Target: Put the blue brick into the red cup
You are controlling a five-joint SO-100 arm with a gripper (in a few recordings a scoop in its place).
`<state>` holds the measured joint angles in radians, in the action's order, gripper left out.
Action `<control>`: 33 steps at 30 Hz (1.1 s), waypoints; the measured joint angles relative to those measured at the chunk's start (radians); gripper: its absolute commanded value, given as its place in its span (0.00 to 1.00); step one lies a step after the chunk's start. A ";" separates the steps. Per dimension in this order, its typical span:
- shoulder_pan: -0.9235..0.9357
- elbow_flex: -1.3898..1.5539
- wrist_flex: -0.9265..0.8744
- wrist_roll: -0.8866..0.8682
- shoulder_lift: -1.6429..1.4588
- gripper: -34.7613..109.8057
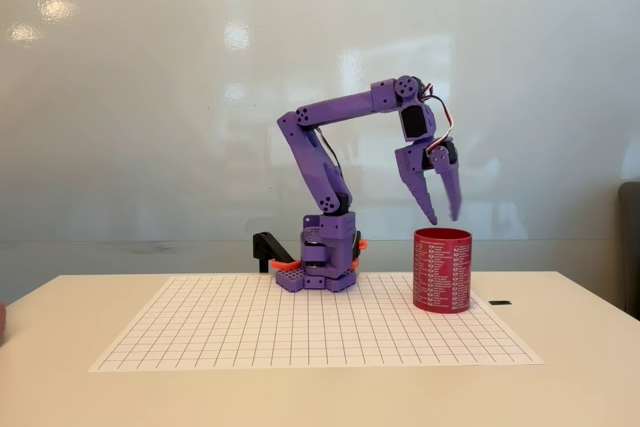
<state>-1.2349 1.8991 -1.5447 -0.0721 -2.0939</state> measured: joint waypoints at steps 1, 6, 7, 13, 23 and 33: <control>0.008 -0.005 -0.003 0.002 0.003 0.23; 0.084 -0.089 -0.020 0.069 0.029 0.23; 0.117 -0.121 -0.017 0.098 0.054 0.23; 0.365 -0.345 0.071 0.232 0.325 0.23; 0.847 -0.732 0.206 0.176 0.612 0.23; 1.316 -0.617 0.230 0.273 0.204 0.23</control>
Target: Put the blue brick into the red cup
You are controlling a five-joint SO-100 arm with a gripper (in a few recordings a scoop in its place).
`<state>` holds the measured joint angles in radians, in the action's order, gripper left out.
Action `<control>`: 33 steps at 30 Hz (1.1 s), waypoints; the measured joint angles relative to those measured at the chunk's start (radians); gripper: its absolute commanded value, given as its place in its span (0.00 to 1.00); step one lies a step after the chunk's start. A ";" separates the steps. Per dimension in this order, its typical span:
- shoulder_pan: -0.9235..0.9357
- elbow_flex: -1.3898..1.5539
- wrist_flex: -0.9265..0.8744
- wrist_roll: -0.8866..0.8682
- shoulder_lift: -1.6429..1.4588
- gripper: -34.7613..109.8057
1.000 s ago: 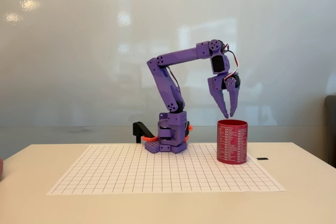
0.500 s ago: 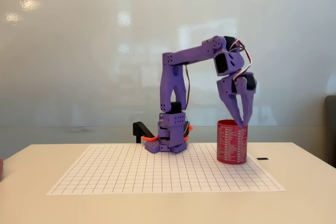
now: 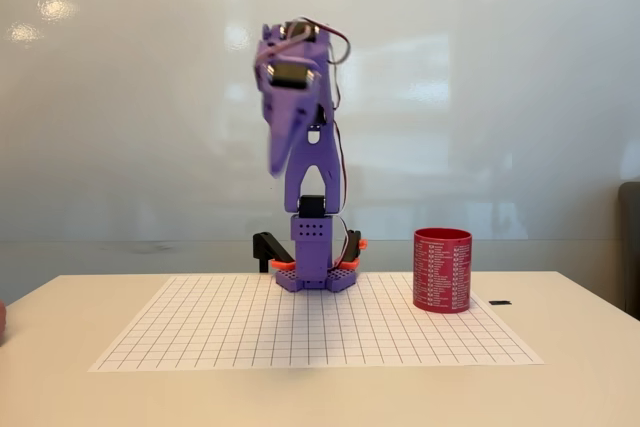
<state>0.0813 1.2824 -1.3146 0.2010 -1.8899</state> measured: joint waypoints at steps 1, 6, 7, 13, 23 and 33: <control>0.015 0.057 0.009 0.000 -0.089 0.23; -0.052 0.239 -0.054 -0.060 -0.535 0.23; -0.074 0.270 -0.058 -0.077 -0.611 0.23; -0.239 0.512 0.002 -0.160 -0.884 0.23; -0.336 1.169 0.166 -0.195 -1.227 0.23; -0.344 1.706 0.360 -0.239 -1.393 0.23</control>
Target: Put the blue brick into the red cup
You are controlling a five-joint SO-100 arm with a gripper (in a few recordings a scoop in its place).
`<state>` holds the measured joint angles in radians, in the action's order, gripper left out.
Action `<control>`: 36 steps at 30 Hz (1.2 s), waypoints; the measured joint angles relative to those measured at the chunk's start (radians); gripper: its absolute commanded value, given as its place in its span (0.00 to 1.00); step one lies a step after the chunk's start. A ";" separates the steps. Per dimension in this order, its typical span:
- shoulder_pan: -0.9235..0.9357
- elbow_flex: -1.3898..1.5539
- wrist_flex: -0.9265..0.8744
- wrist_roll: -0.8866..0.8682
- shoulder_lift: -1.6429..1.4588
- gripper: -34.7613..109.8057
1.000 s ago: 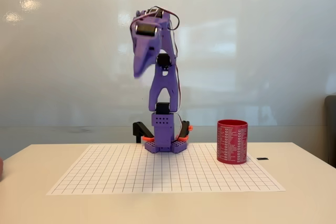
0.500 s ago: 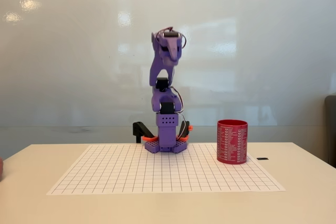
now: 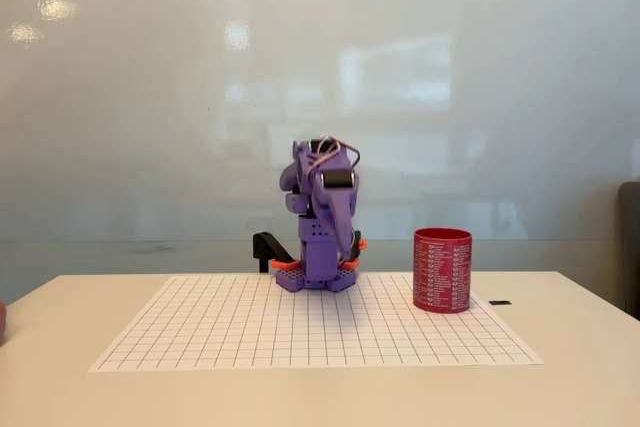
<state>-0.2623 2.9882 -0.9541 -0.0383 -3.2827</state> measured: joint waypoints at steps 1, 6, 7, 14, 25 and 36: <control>0.005 0.008 -0.006 -0.012 -0.005 0.23; 0.002 0.066 -0.074 -0.074 -0.018 0.24; 0.006 0.072 -0.091 -0.083 -0.018 0.24; 0.052 0.072 -0.210 -0.130 -0.021 0.24; 0.091 0.072 -0.249 -0.123 -0.021 0.24; 0.091 0.072 -0.249 -0.123 -0.021 0.24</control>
